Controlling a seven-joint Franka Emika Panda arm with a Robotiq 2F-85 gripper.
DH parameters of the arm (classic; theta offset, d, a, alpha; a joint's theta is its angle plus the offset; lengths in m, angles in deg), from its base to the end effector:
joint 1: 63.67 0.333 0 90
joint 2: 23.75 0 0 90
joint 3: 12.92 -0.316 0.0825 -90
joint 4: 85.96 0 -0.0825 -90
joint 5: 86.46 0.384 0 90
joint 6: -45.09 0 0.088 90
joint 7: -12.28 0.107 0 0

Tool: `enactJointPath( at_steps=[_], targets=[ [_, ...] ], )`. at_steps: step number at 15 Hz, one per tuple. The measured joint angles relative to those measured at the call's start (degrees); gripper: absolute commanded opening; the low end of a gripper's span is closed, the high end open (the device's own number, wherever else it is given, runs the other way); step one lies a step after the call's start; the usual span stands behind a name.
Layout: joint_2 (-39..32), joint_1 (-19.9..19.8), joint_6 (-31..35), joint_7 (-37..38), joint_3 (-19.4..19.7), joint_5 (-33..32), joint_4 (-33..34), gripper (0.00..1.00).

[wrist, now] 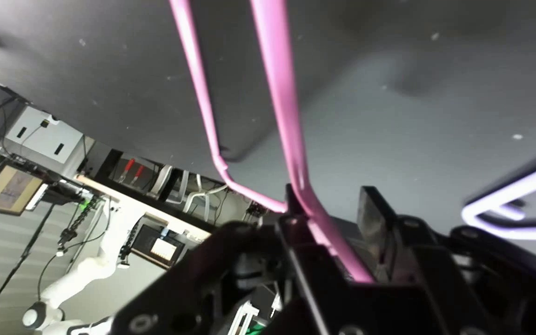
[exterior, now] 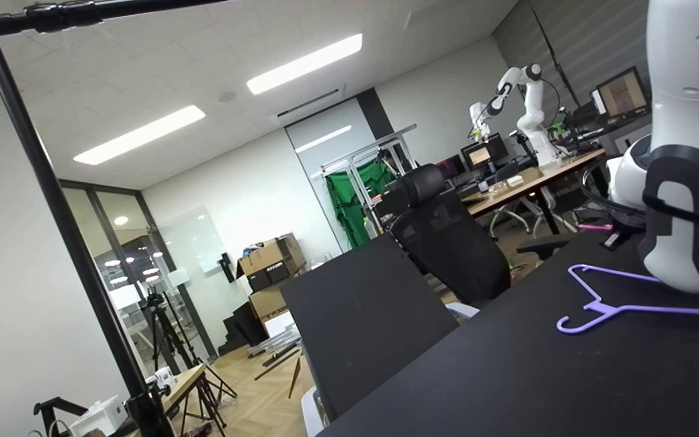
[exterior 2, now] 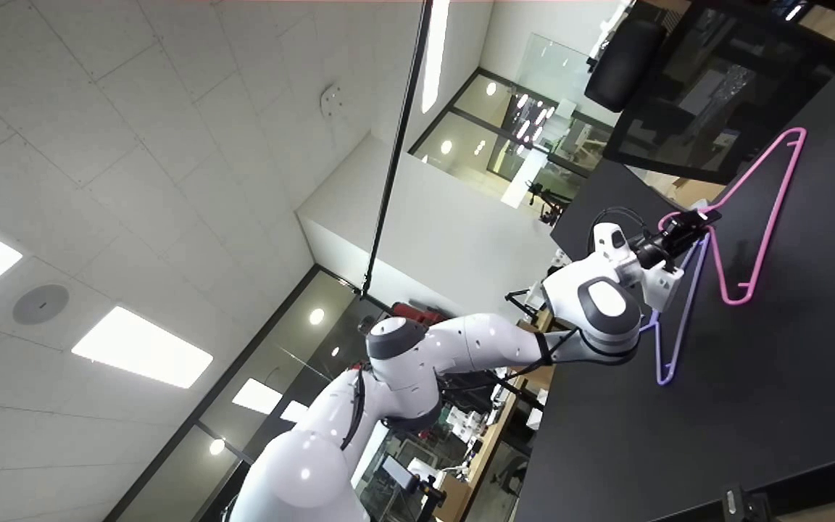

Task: Remove the pink hanger from the rail and place it on the table

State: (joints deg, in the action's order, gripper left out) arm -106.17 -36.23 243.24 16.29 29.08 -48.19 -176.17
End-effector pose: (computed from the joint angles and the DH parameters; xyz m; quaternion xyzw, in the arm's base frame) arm 0.6630 -0.1246 0.0467 0.8721 -0.0991 0.3969 0.2684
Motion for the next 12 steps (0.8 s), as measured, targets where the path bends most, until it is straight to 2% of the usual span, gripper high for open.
enactJointPath(
  at_steps=[3,5,9,12],
  targets=[
    [6.34,-5.64,0.02,-0.36,-7.44,-9.71,-0.1,0.88],
    [12.77,-12.07,-0.05,-1.3,-15.04,-18.11,-0.96,0.99],
    [25.81,-28.01,-0.76,-2.44,-32.15,-35.93,-8.52,1.0],
    [34.68,-39.62,-3.77,-4.5,-42.65,-43.23,-16.81,1.0]
  ],
)
